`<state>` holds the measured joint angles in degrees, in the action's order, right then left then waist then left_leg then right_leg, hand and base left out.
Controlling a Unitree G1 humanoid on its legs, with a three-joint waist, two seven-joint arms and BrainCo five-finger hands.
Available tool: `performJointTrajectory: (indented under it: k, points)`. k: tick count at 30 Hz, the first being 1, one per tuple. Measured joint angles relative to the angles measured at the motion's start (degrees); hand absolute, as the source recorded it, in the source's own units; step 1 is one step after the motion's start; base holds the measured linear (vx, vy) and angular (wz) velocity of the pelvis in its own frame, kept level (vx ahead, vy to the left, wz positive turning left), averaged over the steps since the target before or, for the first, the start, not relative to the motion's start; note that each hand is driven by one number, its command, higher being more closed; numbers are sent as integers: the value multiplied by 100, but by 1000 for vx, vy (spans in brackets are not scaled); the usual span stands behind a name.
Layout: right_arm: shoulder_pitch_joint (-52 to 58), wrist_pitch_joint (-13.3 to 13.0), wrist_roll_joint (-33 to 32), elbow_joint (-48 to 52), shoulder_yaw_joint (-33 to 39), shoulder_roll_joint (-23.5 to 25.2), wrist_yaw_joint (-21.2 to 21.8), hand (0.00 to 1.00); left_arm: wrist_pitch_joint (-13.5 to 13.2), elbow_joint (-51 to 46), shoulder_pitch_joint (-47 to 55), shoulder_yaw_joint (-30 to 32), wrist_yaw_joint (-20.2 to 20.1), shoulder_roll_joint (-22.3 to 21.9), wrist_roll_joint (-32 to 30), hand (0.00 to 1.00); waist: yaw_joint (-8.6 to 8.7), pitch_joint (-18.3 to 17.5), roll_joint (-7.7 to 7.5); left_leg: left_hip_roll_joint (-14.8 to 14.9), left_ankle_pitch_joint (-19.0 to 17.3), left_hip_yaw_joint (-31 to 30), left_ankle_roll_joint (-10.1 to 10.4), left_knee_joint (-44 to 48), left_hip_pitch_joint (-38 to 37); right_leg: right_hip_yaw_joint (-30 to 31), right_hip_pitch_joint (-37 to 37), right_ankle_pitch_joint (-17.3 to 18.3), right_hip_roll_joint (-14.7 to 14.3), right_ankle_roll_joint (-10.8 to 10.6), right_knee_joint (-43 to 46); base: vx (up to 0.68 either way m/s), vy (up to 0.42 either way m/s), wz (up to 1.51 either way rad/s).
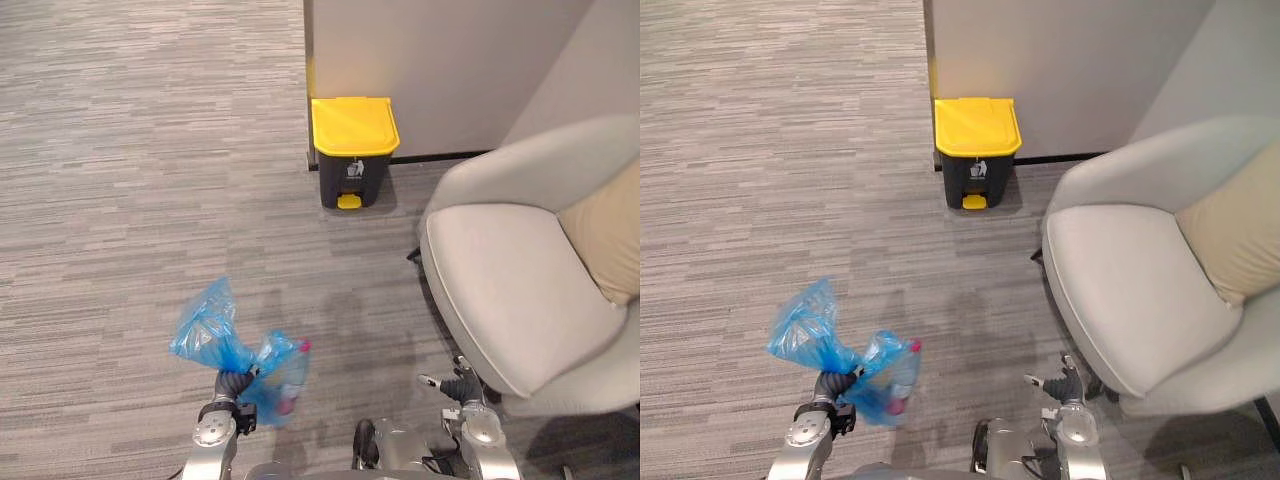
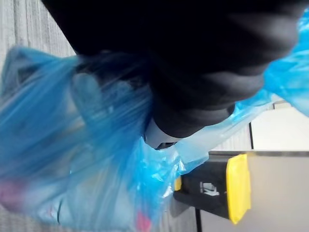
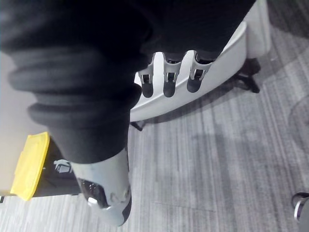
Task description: Gather rubbish on tea table into small bin, then transfer packed bag to large trash can.
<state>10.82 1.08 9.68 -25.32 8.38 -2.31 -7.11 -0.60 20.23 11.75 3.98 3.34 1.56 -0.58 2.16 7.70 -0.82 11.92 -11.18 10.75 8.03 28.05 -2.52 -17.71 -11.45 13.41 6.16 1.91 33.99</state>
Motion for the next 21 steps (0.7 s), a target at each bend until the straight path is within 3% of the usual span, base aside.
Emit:
performJointTrajectory:
  k: [1,2,3,5,6,10,11,12,14,16,17,19,20,21]
  points:
    - [-13,-38,-4,165,-42,-8,2,0,-14,-96,45,9,-19,-102,-3,100,-21,34,77,146,135,-14,39,675,132,-97,-66,193,-86,-91,197,335,-137,4]
    - [4,-73,-9,315,-44,26,-1,0,-37,-178,91,15,-54,-131,-2,100,-141,-66,163,399,265,-15,73,1451,383,-119,147,136,-290,-154,-735,79,-94,-43]
    - [-32,-91,-18,470,-54,32,-16,0,-46,-195,75,-5,-97,-215,2,100,-174,-44,335,745,136,-157,-64,2600,866,-105,532,72,-570,199,-1057,125,-18,-47]
    - [-224,-68,-30,472,-47,36,-18,0,-46,-226,22,40,-129,-230,13,100,-309,-59,330,698,-170,-3,-359,3114,1401,182,747,194,-606,188,-1182,367,107,-69]
    - [-286,-67,-48,474,-49,72,-18,0,-49,-281,63,139,-133,-238,18,100,-386,-13,251,605,-355,138,-622,3074,1719,365,989,179,-542,155,-1411,391,111,-72]
    - [-253,-61,-58,476,-3,65,-25,0,-44,-287,77,321,-135,-258,17,100,-573,92,78,301,-519,203,-634,1875,2525,664,1582,305,-172,-292,-1772,433,228,-44]
    - [-229,-61,-60,481,68,2,-43,0,-45,-288,78,318,-133,-270,17,100,-607,73,102,140,-333,169,-468,965,2588,713,1743,442,-72,-543,-1793,550,391,-24]
    - [-262,-62,-64,363,122,-71,-49,0,-58,-256,136,312,-112,-283,22,100,-626,33,170,2,450,71,-634,227,2501,863,1870,641,-24,-818,-1803,453,332,-12]
    - [-251,-53,-65,280,77,21,-41,0,-37,-230,41,325,-71,-102,22,100,-596,-17,-212,-375,246,185,-767,211,2473,1092,1933,587,292,-729,-1977,445,275,18]
    - [-262,-57,-60,278,72,31,-37,0,-37,-313,60,322,-66,-63,21,100,-615,-32,-274,-468,-81,303,-883,437,2464,1188,2010,429,434,-818,-2003,439,236,3]
    - [-307,-61,-57,278,66,37,-33,0,-36,-368,88,296,-65,-9,20,100,-631,-31,-273,-520,-298,403,-913,485,2346,1305,1988,316,524,-863,-1790,426,229,-26]
    - [-321,-62,-50,271,65,89,-27,0,-32,-402,194,258,-62,47,21,100,-625,-29,-270,-626,-474,555,-942,290,1949,1523,1618,79,701,-1217,-732,411,199,-31]
    - [-308,-61,-33,271,53,110,-21,0,-28,-406,218,207,-61,91,21,100,-614,-23,-261,-677,-528,625,-969,136,1695,1620,1269,-226,776,-1354,136,377,99,-14]
    - [-260,-59,-1,264,29,121,-20,0,-23,-412,211,105,-52,133,21,100,-596,-1,-225,-709,-595,639,-985,-52,1357,1682,869,-218,787,-1383,1096,438,58,-13]
